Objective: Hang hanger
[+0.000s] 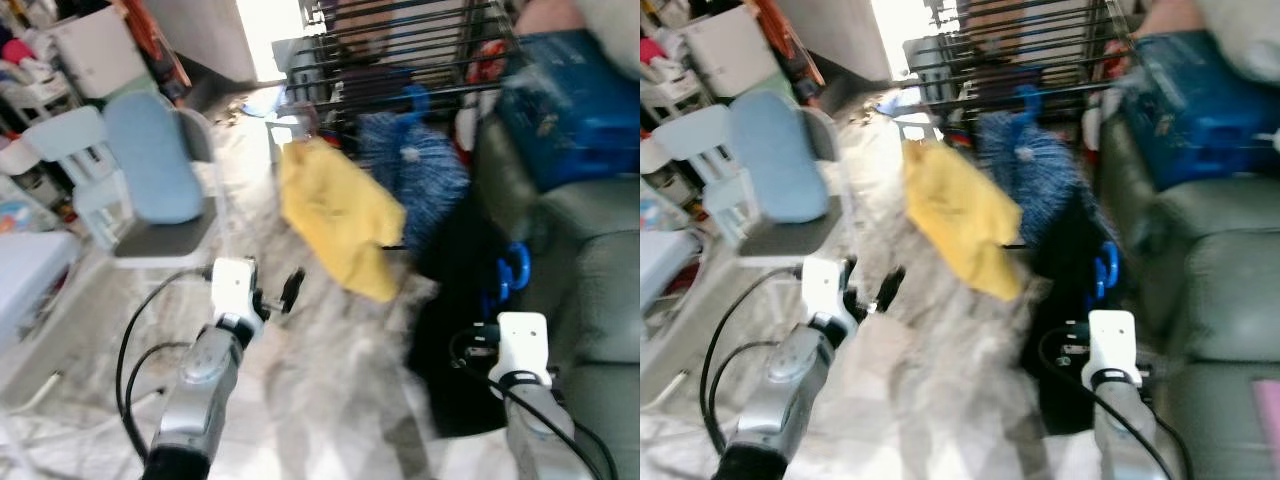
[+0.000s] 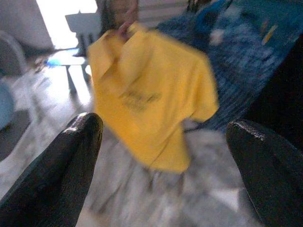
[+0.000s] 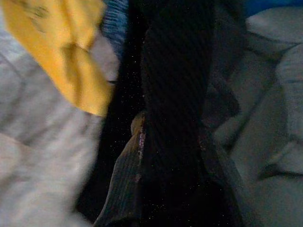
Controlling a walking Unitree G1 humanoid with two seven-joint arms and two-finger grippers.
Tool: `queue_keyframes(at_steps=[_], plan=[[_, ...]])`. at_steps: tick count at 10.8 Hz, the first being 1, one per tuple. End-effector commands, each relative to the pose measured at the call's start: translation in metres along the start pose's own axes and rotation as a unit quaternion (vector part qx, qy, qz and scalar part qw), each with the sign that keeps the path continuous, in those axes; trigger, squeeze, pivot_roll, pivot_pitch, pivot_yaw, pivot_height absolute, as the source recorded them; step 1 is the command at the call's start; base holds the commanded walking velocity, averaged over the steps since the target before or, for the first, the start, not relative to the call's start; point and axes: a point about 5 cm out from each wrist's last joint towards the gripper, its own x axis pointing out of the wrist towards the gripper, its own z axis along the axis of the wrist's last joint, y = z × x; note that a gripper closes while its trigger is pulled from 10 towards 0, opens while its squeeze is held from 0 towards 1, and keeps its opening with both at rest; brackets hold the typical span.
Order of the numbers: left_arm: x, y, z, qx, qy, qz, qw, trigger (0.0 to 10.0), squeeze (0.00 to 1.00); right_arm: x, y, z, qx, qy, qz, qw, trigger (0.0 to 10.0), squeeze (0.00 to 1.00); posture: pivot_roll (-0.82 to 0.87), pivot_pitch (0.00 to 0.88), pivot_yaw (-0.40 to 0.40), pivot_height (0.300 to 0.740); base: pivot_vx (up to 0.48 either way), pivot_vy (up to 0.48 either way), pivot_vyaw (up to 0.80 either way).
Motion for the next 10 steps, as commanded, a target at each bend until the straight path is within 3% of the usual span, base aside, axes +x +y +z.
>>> queue_keyframes(at_steps=[1, 3, 5, 8, 10], plan=[[-0.003, 0.006, -0.005, -0.005, 0.012, 0.011, 1.0, 10.0, 0.0, 0.004, 0.008, 0.019, -0.005, -0.039, 0.01, 0.999, 10.0, 0.0, -0.27, 0.0, 0.192, 0.74, 0.0, 0.465, 0.0], [-0.003, -0.003, -0.007, -0.009, 0.011, 0.0, 1.0, 10.0, 0.0, 0.005, 0.007, 0.018, -0.018, -0.031, 0.016, 0.999, 10.0, 0.0, -0.27, 0.0, 0.184, 0.74, 0.0, 0.465, 0.0], [-0.007, -0.013, -0.015, -0.015, 0.014, -0.009, 1.0, 10.0, 0.0, 0.009, 0.005, 0.023, -0.037, -0.041, 0.033, 0.998, 10.0, 0.0, -0.27, 0.0, 0.161, 0.74, 0.0, 0.0, 0.0], [-0.008, -0.018, -0.017, -0.006, 0.02, -0.012, 1.0, 10.0, 0.0, 0.011, 0.007, 0.023, -0.037, -0.042, 0.05, 0.997, 10.0, 0.0, -0.25, 0.0, 0.136, 0.74, 0.0, 0.0, 0.8], [-0.011, -0.012, -0.015, -0.007, 0.007, 0.002, 1.0, 10.0, 0.0, 0.011, 0.021, 0.024, -0.048, -0.041, 0.095, 0.993, 10.0, 0.0, -0.21, 0.0, 0.064, 0.74, 0.0, 0.0, 0.8]])
